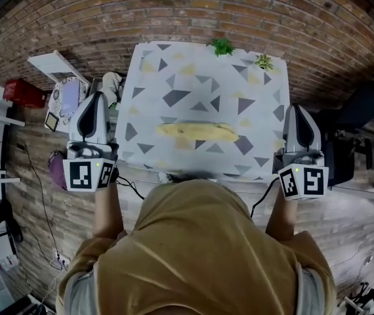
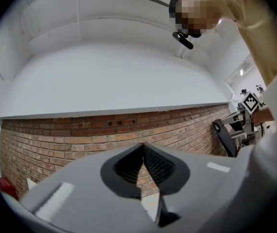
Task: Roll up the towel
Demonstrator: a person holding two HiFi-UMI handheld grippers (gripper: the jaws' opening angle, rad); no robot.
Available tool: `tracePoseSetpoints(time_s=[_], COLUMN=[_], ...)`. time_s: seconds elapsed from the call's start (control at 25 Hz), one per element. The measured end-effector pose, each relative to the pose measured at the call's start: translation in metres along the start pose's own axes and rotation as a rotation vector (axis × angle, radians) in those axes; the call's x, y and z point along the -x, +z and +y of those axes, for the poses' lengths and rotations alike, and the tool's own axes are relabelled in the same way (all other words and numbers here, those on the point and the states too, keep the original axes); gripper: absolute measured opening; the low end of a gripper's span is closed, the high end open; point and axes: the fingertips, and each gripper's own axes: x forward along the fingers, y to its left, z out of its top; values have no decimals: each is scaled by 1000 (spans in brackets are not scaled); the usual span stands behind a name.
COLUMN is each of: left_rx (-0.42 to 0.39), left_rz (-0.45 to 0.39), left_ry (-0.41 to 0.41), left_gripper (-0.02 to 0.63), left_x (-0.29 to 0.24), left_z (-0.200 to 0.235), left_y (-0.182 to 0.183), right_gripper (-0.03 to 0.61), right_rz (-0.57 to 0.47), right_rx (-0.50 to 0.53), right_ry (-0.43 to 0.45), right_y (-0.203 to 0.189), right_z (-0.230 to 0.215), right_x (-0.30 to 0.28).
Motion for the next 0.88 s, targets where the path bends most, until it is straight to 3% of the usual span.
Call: tracePoseSetpoints(time_s=[0.24, 0.88], left_rx=[46, 28], left_rz=[4, 21], left_ry=[4, 6], left_gripper=[63, 63], left_x=[4, 24], left_z=[-10, -14], left_y=[-11, -11], right_gripper=[3, 3], right_rz=[13, 31], right_rx=[15, 7], right_ry=[33, 54], right_y=[-1, -10], right_z=[8, 23], right_x=[-2, 4])
